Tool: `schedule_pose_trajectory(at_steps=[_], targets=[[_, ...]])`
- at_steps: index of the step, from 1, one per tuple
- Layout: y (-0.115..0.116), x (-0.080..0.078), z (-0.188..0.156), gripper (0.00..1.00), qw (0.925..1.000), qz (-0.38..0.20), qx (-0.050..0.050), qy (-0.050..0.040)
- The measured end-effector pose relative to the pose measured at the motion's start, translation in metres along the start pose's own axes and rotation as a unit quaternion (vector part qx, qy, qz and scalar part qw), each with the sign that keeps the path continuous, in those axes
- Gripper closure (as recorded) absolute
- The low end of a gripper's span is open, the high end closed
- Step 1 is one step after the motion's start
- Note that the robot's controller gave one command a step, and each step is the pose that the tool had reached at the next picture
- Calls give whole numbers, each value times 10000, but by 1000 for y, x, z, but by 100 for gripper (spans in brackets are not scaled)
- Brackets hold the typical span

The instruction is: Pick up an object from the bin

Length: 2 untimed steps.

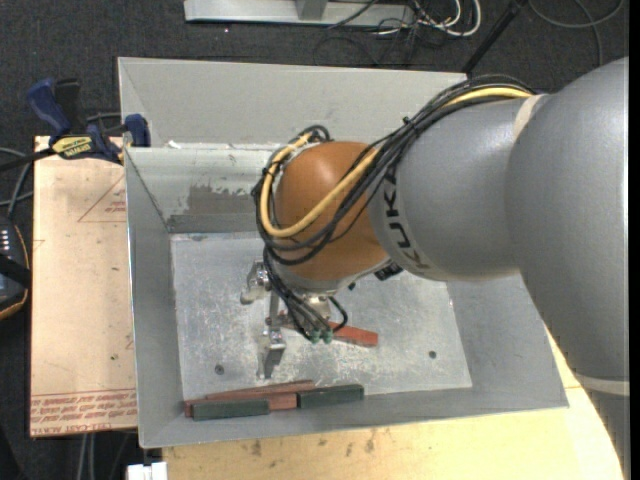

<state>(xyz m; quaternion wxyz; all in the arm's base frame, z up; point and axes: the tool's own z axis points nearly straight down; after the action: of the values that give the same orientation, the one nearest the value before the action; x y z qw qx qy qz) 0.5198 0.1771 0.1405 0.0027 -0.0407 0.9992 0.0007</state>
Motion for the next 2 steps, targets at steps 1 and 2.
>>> schedule_pose_trajectory(at_steps=[1,2], targets=[[-4,23,20,0,10000,35,-1,34],[3,-6,20,0,10000,-8,1,26]])
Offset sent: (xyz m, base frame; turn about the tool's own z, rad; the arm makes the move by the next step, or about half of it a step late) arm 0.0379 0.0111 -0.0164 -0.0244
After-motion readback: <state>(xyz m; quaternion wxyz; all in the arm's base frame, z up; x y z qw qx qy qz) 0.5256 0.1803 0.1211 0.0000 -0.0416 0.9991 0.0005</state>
